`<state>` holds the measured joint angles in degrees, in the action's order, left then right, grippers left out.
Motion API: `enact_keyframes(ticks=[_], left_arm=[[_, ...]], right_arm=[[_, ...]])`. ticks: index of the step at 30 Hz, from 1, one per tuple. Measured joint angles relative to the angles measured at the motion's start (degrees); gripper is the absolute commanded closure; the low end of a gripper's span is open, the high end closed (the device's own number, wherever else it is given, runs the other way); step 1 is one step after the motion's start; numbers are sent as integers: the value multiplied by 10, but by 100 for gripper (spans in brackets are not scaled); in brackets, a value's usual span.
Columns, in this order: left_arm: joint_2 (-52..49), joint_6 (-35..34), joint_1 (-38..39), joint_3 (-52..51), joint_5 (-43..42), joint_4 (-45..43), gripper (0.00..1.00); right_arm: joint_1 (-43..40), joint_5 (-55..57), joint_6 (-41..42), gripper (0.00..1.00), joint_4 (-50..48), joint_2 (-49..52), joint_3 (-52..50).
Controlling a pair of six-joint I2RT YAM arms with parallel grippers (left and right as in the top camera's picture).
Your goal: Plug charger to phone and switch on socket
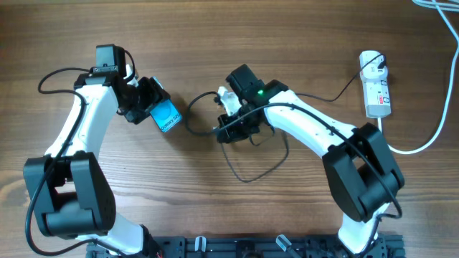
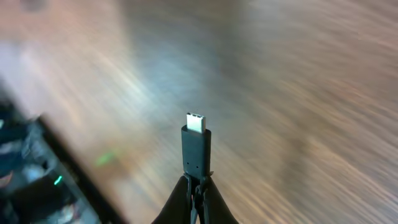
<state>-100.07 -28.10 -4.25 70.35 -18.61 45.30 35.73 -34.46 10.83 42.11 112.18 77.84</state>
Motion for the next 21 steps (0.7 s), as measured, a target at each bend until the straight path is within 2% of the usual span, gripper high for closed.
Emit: enact_keyframes(ticks=[3, 6, 12, 14, 15, 16, 17, 21], left_arm=[[0, 0, 0, 0, -45, 1, 34], [0, 0, 0, 0, -90, 0, 34], [0, 0, 0, 0, -120, -3, 34], [0, 0, 0, 0, -124, -3, 34], [0, 0, 0, 0, -126, -3, 34], [0, 0, 0, 0, -128, -3, 34], [0, 0, 0, 0, -130, -3, 34], [0, 0, 0, 0, -143, -3, 34]], right_arm=[[1, -71, -51, 96, -2, 0, 0], [-2, -64, -49, 96, 1, 0, 0], [-15, 132, -3, 95, 44, 0, 0], [-14, 190, 12, 64, 45, 0, -3], [-14, 204, 19, 57, 46, 0, -6], [-14, 214, 25, 44, 47, 0, -9], [-14, 219, 26, 39, 46, 0, -12], [-15, 202, 22, 36, 61, 0, -10]])
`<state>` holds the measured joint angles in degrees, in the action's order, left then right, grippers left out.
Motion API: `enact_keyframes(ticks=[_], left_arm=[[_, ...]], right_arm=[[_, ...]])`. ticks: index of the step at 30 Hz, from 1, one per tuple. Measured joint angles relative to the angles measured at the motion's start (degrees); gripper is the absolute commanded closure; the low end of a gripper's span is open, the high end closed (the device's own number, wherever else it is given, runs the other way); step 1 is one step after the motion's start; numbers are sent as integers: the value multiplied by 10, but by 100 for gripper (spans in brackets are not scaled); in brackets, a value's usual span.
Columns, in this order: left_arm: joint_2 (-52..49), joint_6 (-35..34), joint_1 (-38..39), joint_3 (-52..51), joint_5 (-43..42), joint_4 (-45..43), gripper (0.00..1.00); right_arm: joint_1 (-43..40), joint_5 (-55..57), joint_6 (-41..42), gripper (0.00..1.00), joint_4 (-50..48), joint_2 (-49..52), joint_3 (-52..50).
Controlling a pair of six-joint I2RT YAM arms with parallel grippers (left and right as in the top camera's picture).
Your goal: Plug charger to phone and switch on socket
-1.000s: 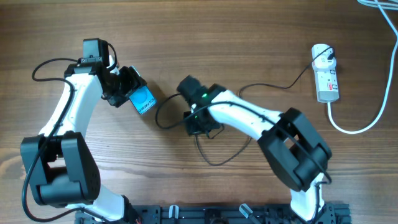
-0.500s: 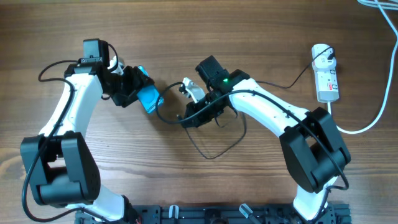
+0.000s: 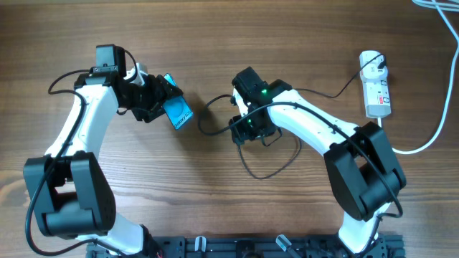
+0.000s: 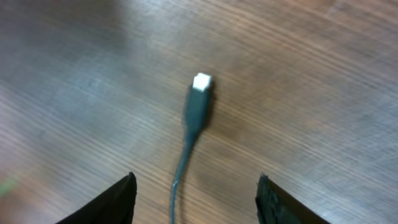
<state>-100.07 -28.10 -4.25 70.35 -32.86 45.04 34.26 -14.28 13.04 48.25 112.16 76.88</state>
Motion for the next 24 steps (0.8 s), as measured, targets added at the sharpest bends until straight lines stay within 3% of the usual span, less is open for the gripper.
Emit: enact_keyframes(ticks=[6, 11, 24], left_arm=[[0, 25, 0, 0, -18, 4, 34], [0, 39, 0, 0, -46, 2, 34], [0, 56, 41, 0, -130, -28, 33]], right_arm=[[-13, -141, -39, 30, 21, -24, 88], [-29, -212, -15, 29, -11, -58, 137], [8, -203, 66, 32, -34, -59, 127]])
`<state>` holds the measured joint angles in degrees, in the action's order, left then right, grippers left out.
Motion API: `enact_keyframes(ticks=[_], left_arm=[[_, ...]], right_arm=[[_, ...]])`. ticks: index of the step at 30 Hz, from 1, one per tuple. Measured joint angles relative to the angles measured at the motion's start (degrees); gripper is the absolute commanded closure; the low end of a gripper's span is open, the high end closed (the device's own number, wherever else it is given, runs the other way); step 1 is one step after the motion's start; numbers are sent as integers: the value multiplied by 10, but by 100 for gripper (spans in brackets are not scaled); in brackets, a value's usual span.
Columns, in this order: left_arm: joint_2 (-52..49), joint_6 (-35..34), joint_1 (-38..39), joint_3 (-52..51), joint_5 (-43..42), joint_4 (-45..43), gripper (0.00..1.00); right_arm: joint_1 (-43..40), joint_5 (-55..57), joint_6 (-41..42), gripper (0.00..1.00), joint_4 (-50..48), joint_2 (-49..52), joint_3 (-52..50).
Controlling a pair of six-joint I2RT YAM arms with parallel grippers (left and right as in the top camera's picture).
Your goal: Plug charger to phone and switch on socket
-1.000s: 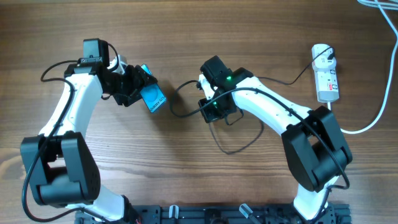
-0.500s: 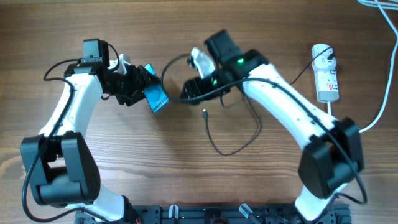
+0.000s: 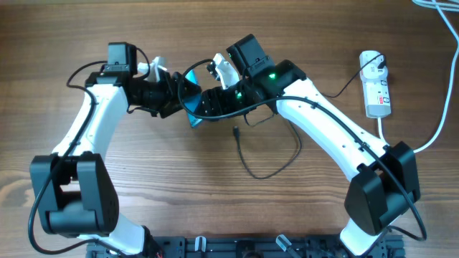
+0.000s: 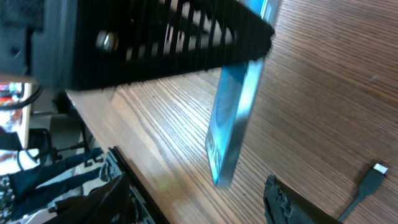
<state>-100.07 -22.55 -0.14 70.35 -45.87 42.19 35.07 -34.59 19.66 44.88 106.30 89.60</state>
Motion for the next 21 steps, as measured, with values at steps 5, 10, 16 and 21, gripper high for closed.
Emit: enact_keyframes(ticks=[5, 10, 16, 21], left_arm=[[0, 13, 14, 0, -37, -5, 33], [0, 15, 16, 0, -63, -12, 33], [0, 16, 29, 0, -68, -19, 33], [0, 17, 34, 0, -70, -29, 28]], right_arm=[[0, 37, 19, 34, 0, 0, 0], [0, 55, 33, 42, -13, 0, 0], [2, 60, 57, 67, -12, 18, -1], [5, 59, 65, 96, -12, 24, -2]])
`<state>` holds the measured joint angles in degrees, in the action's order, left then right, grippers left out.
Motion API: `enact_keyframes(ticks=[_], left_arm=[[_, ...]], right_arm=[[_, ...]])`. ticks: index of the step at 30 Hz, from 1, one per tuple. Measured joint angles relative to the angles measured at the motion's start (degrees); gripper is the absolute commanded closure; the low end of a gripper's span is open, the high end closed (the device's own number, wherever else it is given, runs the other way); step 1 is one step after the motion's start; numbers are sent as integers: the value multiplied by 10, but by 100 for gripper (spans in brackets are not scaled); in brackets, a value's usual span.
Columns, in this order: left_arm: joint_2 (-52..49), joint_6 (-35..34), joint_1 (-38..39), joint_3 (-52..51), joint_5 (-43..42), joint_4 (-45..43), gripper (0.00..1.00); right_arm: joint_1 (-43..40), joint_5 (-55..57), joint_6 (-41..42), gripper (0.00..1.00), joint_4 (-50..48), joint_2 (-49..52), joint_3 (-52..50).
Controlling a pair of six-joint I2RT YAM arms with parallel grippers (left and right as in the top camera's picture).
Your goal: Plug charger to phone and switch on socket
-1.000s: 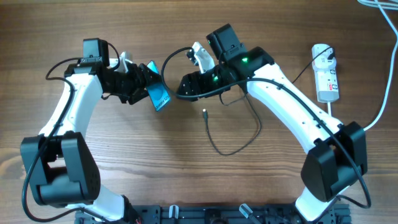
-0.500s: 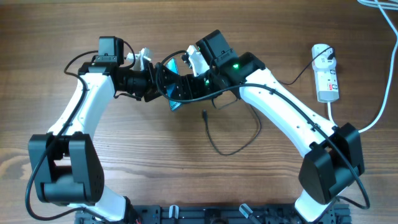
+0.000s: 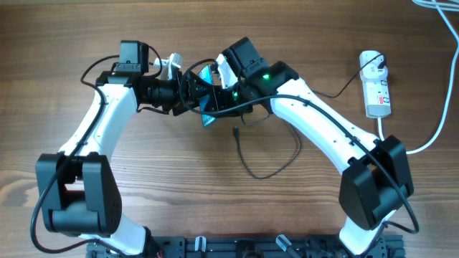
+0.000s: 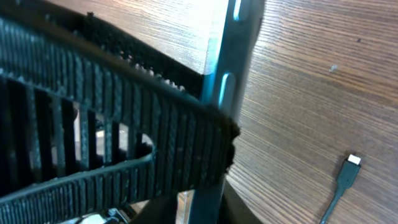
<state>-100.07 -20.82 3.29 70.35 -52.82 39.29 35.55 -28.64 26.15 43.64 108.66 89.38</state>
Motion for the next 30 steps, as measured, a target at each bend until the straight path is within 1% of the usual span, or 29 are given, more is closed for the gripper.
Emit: enact_keyframes(ticks=[1, 2, 3, 5, 8, 10, 11, 13, 16, 17, 18, 19, 23, 24, 28, 29, 30], left_arm=[[0, 0, 0, 0, 0, -2, 26], [0, 1, 0, 0, 1, -2, 19], [0, 2, 0, 0, 2, -4, 16], [0, 1, 0, 0, 0, -7, 16], [0, 4, 0, 1, -1, -19, 23], [0, 4, 0, 1, -9, -35, 24], [0, 4, -2, 1, -21, -51, 25], [0, 4, -9, 1, -80, -114, 25], [0, -3, -20, 1, -167, -232, 27], [0, -15, -25, 1, -205, -281, 30], [0, -45, -28, 1, -247, -348, 33], [0, -66, -29, 1, -264, -377, 35], [0, -170, -30, 0, -303, -507, 35], [0, -206, -30, 0, -313, -548, 36], [0, -313, -29, 1, -336, -660, 45], [0, -335, -29, 1, -340, -671, 51], [0, -348, -29, 1, -341, -674, 54]], right_arm=[[0, 5, 2, 96, 1, 0, 0], [0, 5, 2, 96, 0, 0, -1], [0, 7, 2, 96, 0, 0, -1], [-1, 6, 2, 96, 0, 0, -1], [-11, -4, 0, 96, -2, 0, -1], [-35, -42, -6, 96, -20, 0, -1], [-49, -68, -8, 96, -32, 0, -1], [-83, -144, -9, 96, -54, 0, -1], [-119, -243, -9, 96, -99, -2, -1], [-128, -269, -9, 96, -112, -5, -1], [-135, -305, -10, 96, -122, -11, -1], [-135, -319, -11, 96, -128, -13, -1], [-126, -362, -18, 96, -163, -14, -1], [-124, -372, -23, 96, -175, -14, -1], [-123, -403, -33, 96, -204, -14, -1], [-123, -408, -35, 96, -205, -15, -1], [-123, -412, -38, 96, -205, -15, -1]])
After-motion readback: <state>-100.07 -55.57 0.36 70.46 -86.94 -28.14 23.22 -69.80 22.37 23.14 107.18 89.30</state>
